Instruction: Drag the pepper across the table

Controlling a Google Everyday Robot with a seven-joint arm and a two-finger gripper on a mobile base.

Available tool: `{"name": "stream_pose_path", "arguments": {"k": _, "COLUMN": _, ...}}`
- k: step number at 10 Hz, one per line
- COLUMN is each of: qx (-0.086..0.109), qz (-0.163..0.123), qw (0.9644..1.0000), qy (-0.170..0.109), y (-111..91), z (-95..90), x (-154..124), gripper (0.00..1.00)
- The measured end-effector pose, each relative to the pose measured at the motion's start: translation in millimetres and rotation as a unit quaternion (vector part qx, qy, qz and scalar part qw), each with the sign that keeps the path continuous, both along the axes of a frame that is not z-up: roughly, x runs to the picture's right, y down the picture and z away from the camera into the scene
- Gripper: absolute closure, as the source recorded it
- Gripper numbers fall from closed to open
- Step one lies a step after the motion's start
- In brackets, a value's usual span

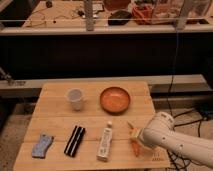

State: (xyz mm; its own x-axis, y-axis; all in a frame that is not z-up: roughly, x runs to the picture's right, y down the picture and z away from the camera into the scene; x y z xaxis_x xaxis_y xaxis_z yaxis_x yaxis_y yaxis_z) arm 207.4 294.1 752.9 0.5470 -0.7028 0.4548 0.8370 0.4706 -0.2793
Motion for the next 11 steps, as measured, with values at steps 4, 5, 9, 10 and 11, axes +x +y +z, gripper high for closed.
{"name": "stream_pose_path", "arguments": {"k": 4, "qx": -0.005, "qz": -0.007, "qw": 0.9999, "qy": -0.008, "y": 7, "z": 0.4, "x": -1, "gripper": 0.20}}
{"name": "stream_pose_path", "arguments": {"k": 5, "qx": -0.006, "qz": -0.007, "qw": 0.9999, "qy": -0.009, "y": 9, "z": 0.1, "x": -1, "gripper": 0.20}}
{"name": "stream_pose_path", "arguments": {"k": 9, "qx": -0.009, "qz": -0.006, "qw": 0.9998, "qy": -0.015, "y": 15, "z": 0.0, "x": -1, "gripper": 0.20}}
{"name": "stream_pose_path", "arguments": {"k": 10, "qx": -0.009, "qz": -0.006, "qw": 0.9998, "qy": -0.015, "y": 15, "z": 0.4, "x": 0, "gripper": 0.20}}
{"name": "stream_pose_path", "arguments": {"k": 11, "qx": -0.009, "qz": -0.006, "qw": 0.9998, "qy": -0.016, "y": 15, "z": 0.9, "x": 0, "gripper": 0.20}}
